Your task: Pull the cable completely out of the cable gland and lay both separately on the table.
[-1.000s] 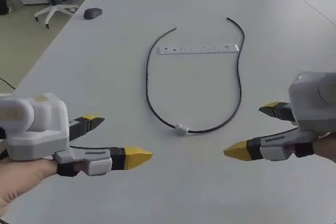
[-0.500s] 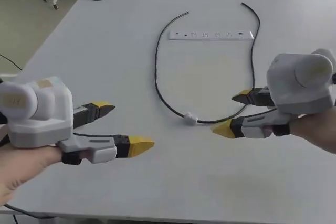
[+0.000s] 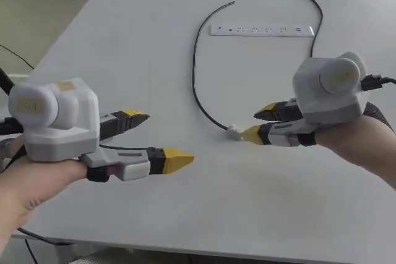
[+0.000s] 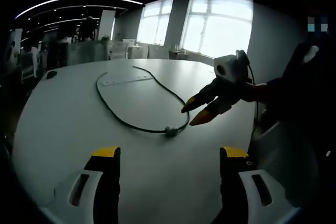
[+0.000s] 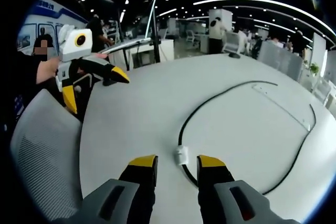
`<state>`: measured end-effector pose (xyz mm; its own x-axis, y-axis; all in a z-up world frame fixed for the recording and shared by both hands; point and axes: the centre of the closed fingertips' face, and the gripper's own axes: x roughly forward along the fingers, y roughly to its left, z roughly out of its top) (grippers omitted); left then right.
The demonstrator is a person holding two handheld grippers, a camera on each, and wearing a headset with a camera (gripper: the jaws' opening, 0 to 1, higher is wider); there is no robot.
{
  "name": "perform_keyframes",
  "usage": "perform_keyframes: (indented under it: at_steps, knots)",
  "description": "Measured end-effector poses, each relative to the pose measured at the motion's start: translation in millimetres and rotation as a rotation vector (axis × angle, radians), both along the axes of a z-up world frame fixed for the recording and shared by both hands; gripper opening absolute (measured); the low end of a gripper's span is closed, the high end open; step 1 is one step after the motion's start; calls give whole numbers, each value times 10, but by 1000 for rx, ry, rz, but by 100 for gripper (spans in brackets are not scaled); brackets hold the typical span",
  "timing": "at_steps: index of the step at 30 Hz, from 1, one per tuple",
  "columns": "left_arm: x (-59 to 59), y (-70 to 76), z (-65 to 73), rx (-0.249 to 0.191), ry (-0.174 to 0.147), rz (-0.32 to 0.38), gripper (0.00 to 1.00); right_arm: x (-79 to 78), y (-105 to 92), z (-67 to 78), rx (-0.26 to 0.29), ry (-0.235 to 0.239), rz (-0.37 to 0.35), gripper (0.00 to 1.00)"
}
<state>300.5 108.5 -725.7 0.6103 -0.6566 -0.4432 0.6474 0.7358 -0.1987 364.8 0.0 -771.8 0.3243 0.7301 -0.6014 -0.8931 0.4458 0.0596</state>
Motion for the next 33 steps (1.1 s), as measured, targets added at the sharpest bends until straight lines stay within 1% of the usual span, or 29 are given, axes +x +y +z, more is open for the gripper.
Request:
perform_keyframes:
  at_steps: [2, 4, 8, 11, 16, 17, 20, 22, 24, 30, 32, 33]
  knots:
    - [3, 1, -2, -1, -2, -2, 78, 12, 15, -52, -2, 16, 1, 23]
    - [9, 4, -12, 1, 1, -1, 78, 30, 36, -103, -9, 15, 3, 23]
    - [27, 3, -22, -6, 2, 3, 78, 60, 75, -189, -19, 30, 4, 23]
    - [30, 0, -39, -3, 5, -1, 77, 89, 97, -224, -16, 38, 2, 21]
    - [58, -2, -50, -11, 6, 4, 76, 127, 123, -294, -24, 53, 3, 19]
    - [60, -5, -51, -12, 6, 3, 75, 132, 123, -310, -25, 63, 5, 18]
    - [73, -10, -63, -12, 10, 3, 76, 149, 124, -331, -23, 72, 3, 16]
    - [84, -16, -58, -13, 4, 1, 76, 170, 120, -348, -22, 81, -2, 15]
    - [96, -12, -75, -12, 12, 3, 76, 180, 122, -363, -18, 88, -3, 15]
    - [126, -17, -69, -19, 8, 3, 76, 169, 143, -412, -14, 114, 5, 14]
    - [130, -14, -76, -20, 12, 5, 77, 169, 152, -425, -17, 109, 9, 13]
    - [131, -13, -76, -20, 10, 5, 78, 164, 155, -435, -20, 115, 10, 12]
